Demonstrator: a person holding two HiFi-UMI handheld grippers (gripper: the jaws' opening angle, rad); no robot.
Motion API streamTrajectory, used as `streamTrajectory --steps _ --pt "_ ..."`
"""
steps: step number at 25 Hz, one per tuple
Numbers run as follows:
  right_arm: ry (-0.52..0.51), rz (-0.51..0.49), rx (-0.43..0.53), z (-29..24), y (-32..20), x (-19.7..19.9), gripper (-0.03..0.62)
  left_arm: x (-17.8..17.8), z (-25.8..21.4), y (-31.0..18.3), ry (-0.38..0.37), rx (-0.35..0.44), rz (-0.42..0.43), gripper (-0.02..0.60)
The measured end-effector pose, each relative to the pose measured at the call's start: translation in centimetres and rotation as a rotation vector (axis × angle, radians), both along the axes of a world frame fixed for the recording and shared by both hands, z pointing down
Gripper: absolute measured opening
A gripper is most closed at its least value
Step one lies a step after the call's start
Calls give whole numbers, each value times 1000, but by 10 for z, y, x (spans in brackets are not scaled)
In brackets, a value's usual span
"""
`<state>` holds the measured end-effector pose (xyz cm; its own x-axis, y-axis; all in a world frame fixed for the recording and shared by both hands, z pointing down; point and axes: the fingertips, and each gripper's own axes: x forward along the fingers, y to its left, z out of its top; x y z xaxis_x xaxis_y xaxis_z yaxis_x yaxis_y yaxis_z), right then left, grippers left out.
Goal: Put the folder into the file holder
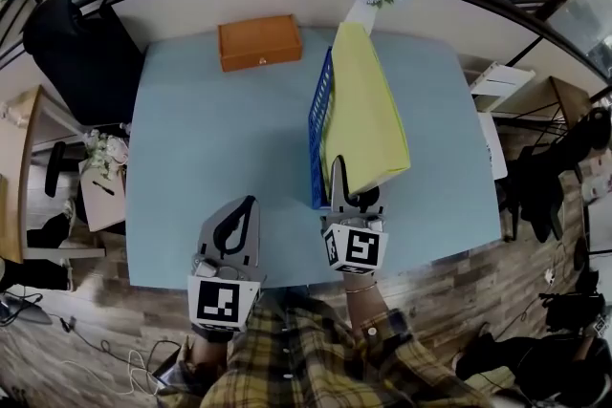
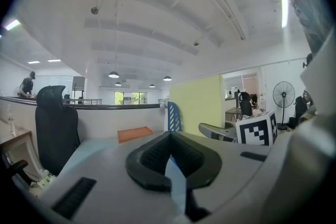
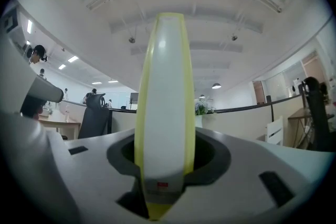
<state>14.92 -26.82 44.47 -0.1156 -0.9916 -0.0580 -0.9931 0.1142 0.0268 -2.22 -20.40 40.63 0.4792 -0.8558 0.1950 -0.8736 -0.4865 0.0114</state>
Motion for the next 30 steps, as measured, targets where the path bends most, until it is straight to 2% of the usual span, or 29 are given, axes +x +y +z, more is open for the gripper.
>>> streamTrajectory --steps 7,21,30 --pt "25 -8 -97 28 -3 0 167 3 6 0 13 -11 1 -9" --pt "48 -39 -205 56 -2 1 192 10 6 0 29 -15 14 -9" --pt "73 -70 -234 57 2 -7 250 14 8 -1 31 -14 26 -9"
